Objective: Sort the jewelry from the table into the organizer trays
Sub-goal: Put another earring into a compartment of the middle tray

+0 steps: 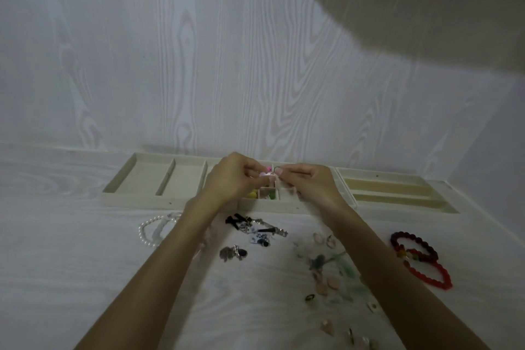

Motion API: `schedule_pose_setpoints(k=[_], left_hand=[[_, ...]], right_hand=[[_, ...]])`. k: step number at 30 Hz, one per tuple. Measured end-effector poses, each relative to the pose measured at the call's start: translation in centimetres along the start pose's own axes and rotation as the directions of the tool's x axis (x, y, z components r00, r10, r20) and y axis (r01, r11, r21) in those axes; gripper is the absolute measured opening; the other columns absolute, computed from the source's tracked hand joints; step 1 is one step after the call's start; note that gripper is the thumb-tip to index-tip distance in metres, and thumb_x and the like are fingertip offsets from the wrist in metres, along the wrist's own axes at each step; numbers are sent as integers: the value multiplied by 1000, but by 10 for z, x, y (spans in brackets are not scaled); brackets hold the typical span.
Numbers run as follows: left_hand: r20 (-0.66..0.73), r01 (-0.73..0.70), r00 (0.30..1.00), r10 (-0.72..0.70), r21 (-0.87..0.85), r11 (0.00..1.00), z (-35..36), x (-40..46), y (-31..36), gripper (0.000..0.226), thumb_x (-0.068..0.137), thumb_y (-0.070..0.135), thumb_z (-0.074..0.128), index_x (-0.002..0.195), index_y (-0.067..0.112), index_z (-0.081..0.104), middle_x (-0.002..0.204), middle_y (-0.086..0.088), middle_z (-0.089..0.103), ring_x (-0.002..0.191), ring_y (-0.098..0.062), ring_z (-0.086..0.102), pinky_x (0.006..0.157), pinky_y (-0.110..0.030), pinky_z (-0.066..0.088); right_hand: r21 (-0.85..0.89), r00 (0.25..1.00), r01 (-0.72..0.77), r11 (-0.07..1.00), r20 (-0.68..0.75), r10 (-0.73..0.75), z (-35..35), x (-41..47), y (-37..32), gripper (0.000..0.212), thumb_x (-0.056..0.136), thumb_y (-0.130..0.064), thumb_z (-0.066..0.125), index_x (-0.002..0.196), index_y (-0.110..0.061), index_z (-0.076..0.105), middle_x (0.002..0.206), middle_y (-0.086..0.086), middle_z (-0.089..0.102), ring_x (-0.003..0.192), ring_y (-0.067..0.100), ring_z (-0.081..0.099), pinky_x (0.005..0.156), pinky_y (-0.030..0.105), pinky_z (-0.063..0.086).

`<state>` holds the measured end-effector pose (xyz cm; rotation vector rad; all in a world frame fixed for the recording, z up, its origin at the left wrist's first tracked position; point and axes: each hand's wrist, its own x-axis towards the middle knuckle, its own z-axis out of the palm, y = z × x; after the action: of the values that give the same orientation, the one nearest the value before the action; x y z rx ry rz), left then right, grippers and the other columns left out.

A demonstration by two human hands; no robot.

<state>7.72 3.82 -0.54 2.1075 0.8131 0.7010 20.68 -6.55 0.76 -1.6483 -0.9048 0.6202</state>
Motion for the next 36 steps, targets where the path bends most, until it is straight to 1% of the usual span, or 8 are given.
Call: schedule_pose_setpoints(k=[3, 7, 11, 13, 15, 19, 26, 36], left_hand=[[16, -6, 1000, 5, 91, 996, 3, 13, -8, 17, 78, 39, 74, 91, 28, 76, 69, 13, 68, 62, 6, 59, 56, -16, 40], [97, -15, 995, -4, 194, 981, 6, 23, -19, 24, 78, 33, 76, 101, 27, 75, 90, 3, 75, 82, -6, 67, 72, -25, 53], [186, -68, 983, 10, 307, 949, 8, 22, -22, 19, 79, 46, 71, 97, 38, 74, 90, 12, 73, 84, -6, 65, 72, -28, 52], [207, -84, 978, 8, 359, 930, 9, 23, -22, 20, 80, 47, 69, 99, 42, 72, 86, 16, 68, 80, -6, 61, 66, -25, 46], [227, -107, 974, 13, 409, 906, 8, 23, -19, 18, 83, 43, 68, 100, 43, 71, 75, 19, 57, 71, -4, 52, 59, -23, 38], [292, -181, 956, 40, 474, 862, 6, 22, -17, 20, 89, 37, 62, 107, 39, 70, 105, 6, 60, 107, -18, 45, 86, -32, 42], [286, -188, 958, 34, 533, 825, -7, 19, -7, 40, 93, 10, 44, 113, 36, 66, 128, 4, 49, 117, -18, 34, 85, -28, 26], [342, -242, 940, 10, 643, 726, 5, 14, -2, 33, 99, 27, 37, 118, 37, 62, 127, 4, 45, 121, -17, 31, 95, -30, 26]], right_hand=[[-47, 1000, 4, 999, -11, -4, 2, 17, 10, 17, 77, -26, 75, 92, -17, 75, 75, -7, 70, 58, -4, 58, 49, 6, 37], [-149, 998, 17, 989, 69, -6, -1, 31, 24, 15, 76, -27, 77, 89, -21, 76, 81, -6, 74, 70, 0, 65, 60, 11, 43], [-272, 989, 55, 961, 145, -16, -9, 37, 29, 17, 76, -24, 77, 91, -16, 76, 70, -8, 69, 50, -9, 56, 48, 8, 39], [-360, 981, 97, 928, 194, -27, -10, 40, 28, 18, 75, -25, 78, 91, -15, 76, 78, -4, 72, 57, -6, 60, 53, 10, 44], [-434, 977, 131, 891, 210, -41, -9, 42, 29, 16, 75, -26, 78, 88, -17, 77, 82, 0, 75, 71, 7, 67, 66, 25, 55], [-509, 977, 159, 846, 207, -59, -5, 42, 31, 12, 74, -26, 78, 84, -19, 78, 77, 3, 74, 76, 24, 69, 74, 38, 57], [-642, 960, 248, 726, 263, -95, 0, 39, 26, 11, 74, -34, 78, 83, -28, 77, 74, -4, 72, 76, 10, 65, 75, 33, 55], [-776, 953, 294, 558, 287, -103, 2, 34, 17, 11, 82, -30, 71, 91, -28, 76, 81, -8, 68, 80, 12, 63, 72, 27, 48]])
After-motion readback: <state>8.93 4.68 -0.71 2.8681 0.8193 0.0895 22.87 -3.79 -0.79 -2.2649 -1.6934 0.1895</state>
